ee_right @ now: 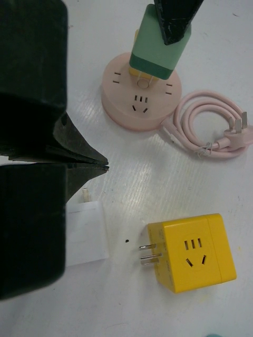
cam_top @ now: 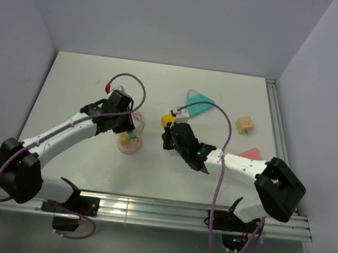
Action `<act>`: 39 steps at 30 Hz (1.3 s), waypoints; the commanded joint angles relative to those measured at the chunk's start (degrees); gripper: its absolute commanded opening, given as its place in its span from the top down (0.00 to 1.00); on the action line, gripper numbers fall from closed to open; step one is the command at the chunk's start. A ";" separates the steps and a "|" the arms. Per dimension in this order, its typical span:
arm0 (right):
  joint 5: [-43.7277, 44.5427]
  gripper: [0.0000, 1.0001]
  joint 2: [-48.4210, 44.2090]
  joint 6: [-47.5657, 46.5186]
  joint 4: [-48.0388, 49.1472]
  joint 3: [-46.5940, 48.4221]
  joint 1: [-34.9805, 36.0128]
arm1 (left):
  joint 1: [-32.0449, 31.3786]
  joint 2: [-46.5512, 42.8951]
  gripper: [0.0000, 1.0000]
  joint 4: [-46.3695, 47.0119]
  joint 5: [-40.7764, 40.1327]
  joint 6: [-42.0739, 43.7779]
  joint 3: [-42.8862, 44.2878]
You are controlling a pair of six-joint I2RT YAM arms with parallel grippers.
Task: Insert the plug
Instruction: Insert the plug into the socket.
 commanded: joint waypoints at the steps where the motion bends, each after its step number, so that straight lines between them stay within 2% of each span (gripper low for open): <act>1: -0.21 1.00 -0.78 0.48 2.38 0.00 -0.57 | -0.55 0.85 1.00 -0.07 -4.18 -1.37 4.54; 8: -0.83 1.00 -1.04 0.83 2.20 0.08 -0.75 | -1.52 2.96 1.00 -1.30 -7.08 -1.72 5.52; 26: -1.79 1.00 -1.66 1.27 2.11 0.00 -1.45 | -2.39 7.62 1.00 1.15 -6.29 -2.60 3.15; 39: -2.58 1.00 -1.13 1.27 1.76 0.26 -1.98 | -4.33 8.24 1.00 -0.51 -8.14 -3.39 3.15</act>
